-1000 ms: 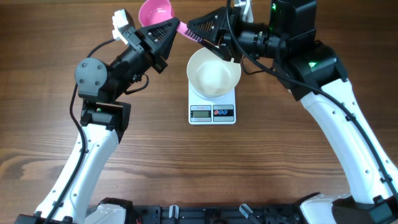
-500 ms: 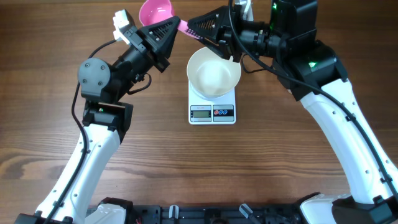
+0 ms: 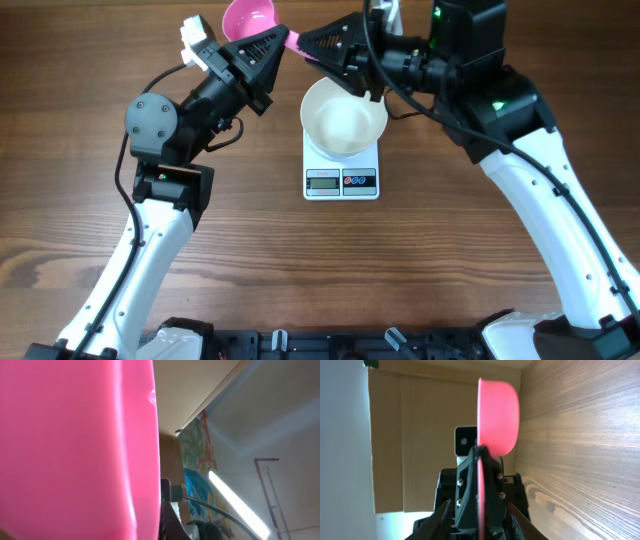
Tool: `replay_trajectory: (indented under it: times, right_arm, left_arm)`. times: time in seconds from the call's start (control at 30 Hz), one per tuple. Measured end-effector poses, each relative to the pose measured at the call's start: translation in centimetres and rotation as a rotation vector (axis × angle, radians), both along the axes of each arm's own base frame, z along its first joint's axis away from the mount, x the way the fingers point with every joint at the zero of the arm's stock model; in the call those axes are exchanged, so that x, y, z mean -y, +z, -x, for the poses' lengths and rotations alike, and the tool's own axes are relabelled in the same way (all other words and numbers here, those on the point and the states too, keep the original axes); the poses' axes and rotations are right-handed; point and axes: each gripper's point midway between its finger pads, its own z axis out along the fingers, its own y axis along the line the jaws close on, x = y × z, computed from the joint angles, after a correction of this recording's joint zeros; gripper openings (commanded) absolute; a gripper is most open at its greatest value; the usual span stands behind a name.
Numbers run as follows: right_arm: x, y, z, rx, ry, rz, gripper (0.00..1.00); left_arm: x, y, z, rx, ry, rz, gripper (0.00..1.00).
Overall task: Scoop item into bowl and weigh 150g on scale
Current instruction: 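Close the right gripper on the scoop handle and open the left gripper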
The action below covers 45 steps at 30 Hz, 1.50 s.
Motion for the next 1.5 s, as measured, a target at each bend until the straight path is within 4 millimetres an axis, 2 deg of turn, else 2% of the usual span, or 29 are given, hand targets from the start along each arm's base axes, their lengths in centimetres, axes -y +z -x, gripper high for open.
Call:
replay_trajectory:
  times: [0.4, 0.7, 1.03, 1.5]
  right_arm:
    - [0.1, 0.0, -0.4, 0.006, -0.029, 0.005, 0.32]
    - [0.3, -0.1, -1.0, 0.014, -0.065, 0.013, 0.31]
    - [0.4, -0.1, -1.1, 0.012, -0.073, 0.014, 0.25]
    - [0.4, -0.1, -1.1, 0.008, -0.072, 0.012, 0.24]
  left_arm:
    - [0.0, 0.0, 0.0, 0.000, -0.001, 0.000, 0.04]
    - [0.9, 0.0, 0.4, 0.000, -0.023, 0.000, 0.04]
    - [0.8, 0.0, 0.3, -0.001, -0.013, 0.003, 0.04]
    - [0.6, 0.1, 0.1, -0.002, 0.005, 0.009, 0.04]
